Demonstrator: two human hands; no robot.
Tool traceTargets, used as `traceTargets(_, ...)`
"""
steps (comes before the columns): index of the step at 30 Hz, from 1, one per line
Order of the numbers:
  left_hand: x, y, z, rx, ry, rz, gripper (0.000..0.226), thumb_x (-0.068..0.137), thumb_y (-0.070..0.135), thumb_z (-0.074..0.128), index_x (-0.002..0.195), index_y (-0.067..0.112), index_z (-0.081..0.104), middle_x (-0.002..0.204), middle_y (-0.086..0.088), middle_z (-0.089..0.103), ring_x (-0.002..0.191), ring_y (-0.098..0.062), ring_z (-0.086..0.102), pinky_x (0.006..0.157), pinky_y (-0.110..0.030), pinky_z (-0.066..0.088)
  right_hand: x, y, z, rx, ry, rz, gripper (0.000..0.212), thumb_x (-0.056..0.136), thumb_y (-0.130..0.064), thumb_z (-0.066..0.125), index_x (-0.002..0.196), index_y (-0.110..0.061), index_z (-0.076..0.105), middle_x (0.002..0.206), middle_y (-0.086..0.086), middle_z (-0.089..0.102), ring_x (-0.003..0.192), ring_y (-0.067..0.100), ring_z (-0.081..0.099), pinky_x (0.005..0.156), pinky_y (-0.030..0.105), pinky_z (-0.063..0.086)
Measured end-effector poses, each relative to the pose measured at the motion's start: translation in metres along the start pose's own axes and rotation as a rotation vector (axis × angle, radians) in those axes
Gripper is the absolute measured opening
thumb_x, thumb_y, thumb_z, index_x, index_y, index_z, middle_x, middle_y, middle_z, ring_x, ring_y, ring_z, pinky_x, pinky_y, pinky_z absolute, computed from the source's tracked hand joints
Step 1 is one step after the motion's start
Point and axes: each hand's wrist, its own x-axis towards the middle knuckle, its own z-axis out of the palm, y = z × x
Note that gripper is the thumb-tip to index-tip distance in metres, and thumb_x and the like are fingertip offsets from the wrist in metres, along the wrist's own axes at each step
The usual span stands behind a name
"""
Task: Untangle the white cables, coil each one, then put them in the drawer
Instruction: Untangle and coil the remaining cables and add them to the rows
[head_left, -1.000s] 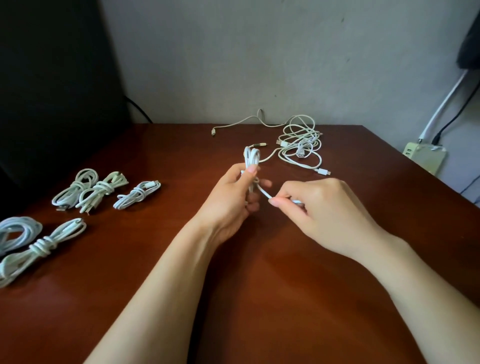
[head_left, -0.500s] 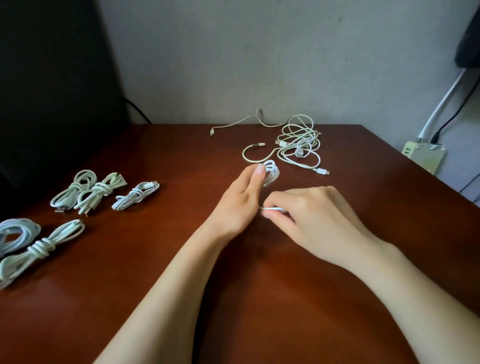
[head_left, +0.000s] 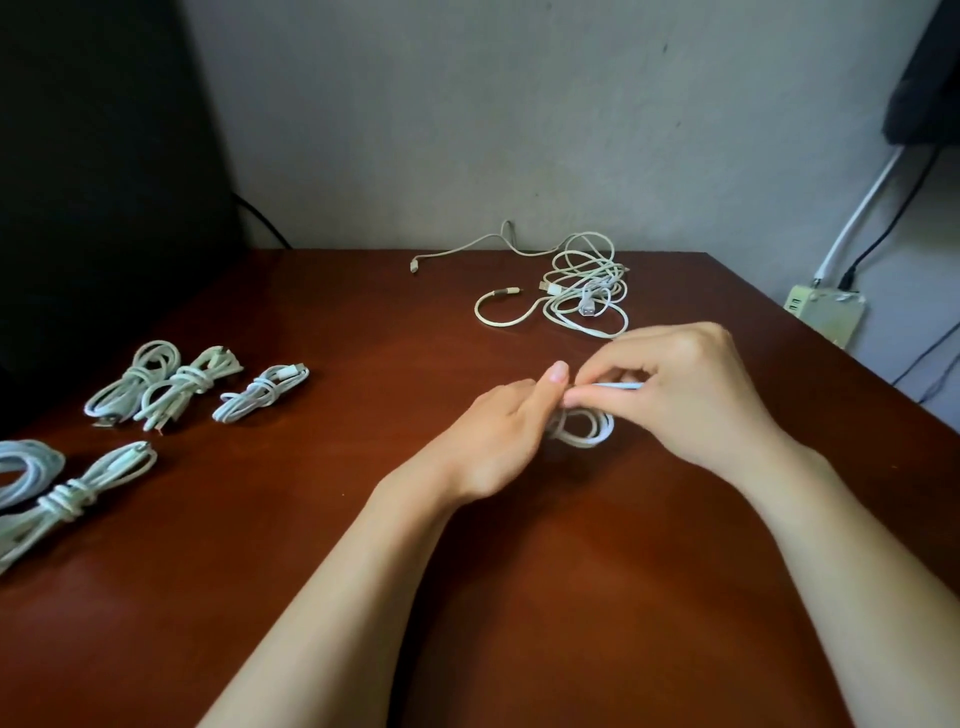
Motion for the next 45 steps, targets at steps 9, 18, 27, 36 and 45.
traceTargets(9, -0.003, 0.011, 0.005, -0.072, 0.099, 0.156, 0.037, 0.105, 0.034, 0.03, 0.136, 0.033, 0.05, 0.133, 0.005, 0.059, 0.127, -0.011, 0.048, 0.109, -0.027, 0.033, 0.005, 0.007, -0.004, 0.31, 0.119, 0.337, 0.018, 0.062, -0.033, 0.083, 0.059, -0.031, 0.066, 0.058, -0.015, 0.065, 0.053, -0.001, 0.055, 0.055, 0.012, 0.039)
traceTargets(18, 0.003, 0.013, 0.001, -0.651, 0.353, 0.202, 0.025, 0.099, 0.018, 0.045, 0.118, 0.02, 0.06, 0.096, -0.009, 0.064, 0.08, -0.013, 0.058, 0.077, -0.025, 0.049, 0.008, 0.001, 0.012, 0.639, 0.021, 0.561, 0.018, 0.083, 0.002, 0.065, 0.072, -0.012, 0.068, 0.047, -0.006, 0.059, 0.042, 0.0, 0.051, 0.045, 0.012, 0.04)
traceTargets(27, 0.002, 0.015, -0.006, -0.827, 0.361, 0.035, 0.022, 0.099, 0.024, 0.042, 0.082, 0.019, 0.055, 0.065, 0.004, 0.046, 0.059, -0.006, 0.033, 0.058, -0.025, 0.025, 0.006, -0.016, 0.023, 0.596, 0.06, 0.498, 0.02, 0.082, -0.002, 0.069, 0.071, -0.019, 0.069, 0.052, -0.003, 0.064, 0.045, 0.009, 0.06, 0.049, 0.016, 0.045)
traceTargets(36, 0.004, 0.011, -0.003, -0.832, 0.374, -0.026, 0.021, 0.102, 0.019, 0.033, 0.087, 0.019, 0.047, 0.066, 0.002, 0.047, 0.051, -0.007, 0.03, 0.053, -0.026, 0.022, 0.0, -0.031, 0.024, 0.292, 0.112, 0.321, 0.009, 0.08, -0.007, 0.073, 0.082, -0.016, 0.075, 0.058, -0.009, 0.066, 0.048, 0.002, 0.063, 0.058, 0.011, 0.049)
traceTargets(45, 0.004, 0.007, 0.0, -0.839, 0.341, -0.005, 0.021, 0.103, 0.02, 0.037, 0.088, 0.016, 0.052, 0.075, 0.001, 0.061, 0.066, -0.013, 0.055, 0.062, -0.026, 0.043, -0.003, -0.034, 0.019, 0.4, 0.068, 0.251, 0.013, 0.079, -0.005, 0.074, 0.089, -0.012, 0.073, 0.074, -0.003, 0.072, 0.066, 0.001, 0.069, 0.067, 0.015, 0.054)
